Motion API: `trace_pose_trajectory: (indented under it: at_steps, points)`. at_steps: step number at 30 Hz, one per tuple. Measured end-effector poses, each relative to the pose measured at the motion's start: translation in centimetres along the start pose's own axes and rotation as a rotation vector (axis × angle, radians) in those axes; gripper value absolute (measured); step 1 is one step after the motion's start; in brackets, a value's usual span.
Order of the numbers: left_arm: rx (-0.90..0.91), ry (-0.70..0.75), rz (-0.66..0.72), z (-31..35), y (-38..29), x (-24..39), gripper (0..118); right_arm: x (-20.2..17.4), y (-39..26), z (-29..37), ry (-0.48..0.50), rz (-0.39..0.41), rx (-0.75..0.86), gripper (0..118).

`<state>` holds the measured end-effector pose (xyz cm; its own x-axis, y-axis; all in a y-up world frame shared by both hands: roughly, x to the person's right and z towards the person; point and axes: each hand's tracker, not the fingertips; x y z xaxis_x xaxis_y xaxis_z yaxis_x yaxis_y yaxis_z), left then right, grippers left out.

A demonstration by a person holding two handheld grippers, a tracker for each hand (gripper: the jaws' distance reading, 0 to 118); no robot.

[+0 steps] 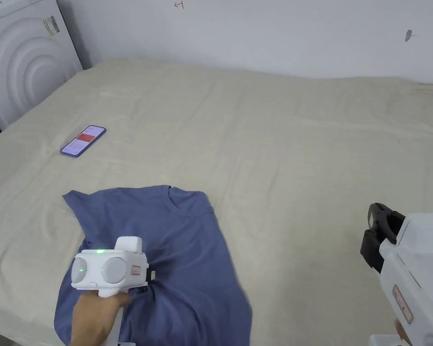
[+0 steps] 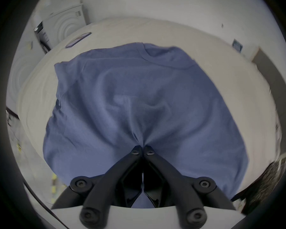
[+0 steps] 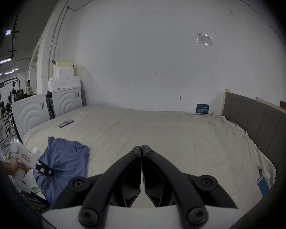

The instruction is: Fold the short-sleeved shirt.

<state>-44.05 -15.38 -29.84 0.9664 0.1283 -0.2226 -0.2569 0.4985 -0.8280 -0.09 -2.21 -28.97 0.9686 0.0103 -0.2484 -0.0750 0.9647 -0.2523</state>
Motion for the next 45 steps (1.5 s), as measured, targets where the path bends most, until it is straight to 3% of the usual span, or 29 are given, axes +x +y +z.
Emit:
trace_pose_trajectory:
  at_steps: [4, 6, 12, 26, 31, 38, 45]
  points:
    - [0.130, -0.191, 0.211, 3.4, -0.1, -1.2, 0, 0.7, 0.5, 0.6, -0.002, -0.001, 0.014, 0]
    - [0.162, -0.206, 0.200, 4.7, 0.2, -1.4, 0, 1.2, 0.7, 1.0, -0.004, 0.001, 0.022, 0]
    - [0.234, -0.302, 0.075, 8.5, 2.2, 2.3, 0, 2.8, 1.2, 2.6, -0.037, -0.020, 0.052, 0]
    - [0.377, -0.564, -0.211, 14.2, 11.6, 19.3, 0, 7.9, 2.6, 8.6, -0.170, -0.035, 0.126, 0]
    - [0.382, -0.641, -0.338, 14.9, 12.0, 25.8, 0, 9.7, 3.2, 10.9, -0.232, -0.037, 0.148, 0]
    - [0.354, -0.800, -0.373, 15.5, 11.2, 32.8, 0, 12.3, 3.6, 13.0, -0.312, -0.040, 0.168, 0]
    - [0.280, -0.840, -0.451, 13.4, 9.4, 36.7, 0, 14.2, 3.2, 13.8, -0.361, -0.042, 0.165, 0]
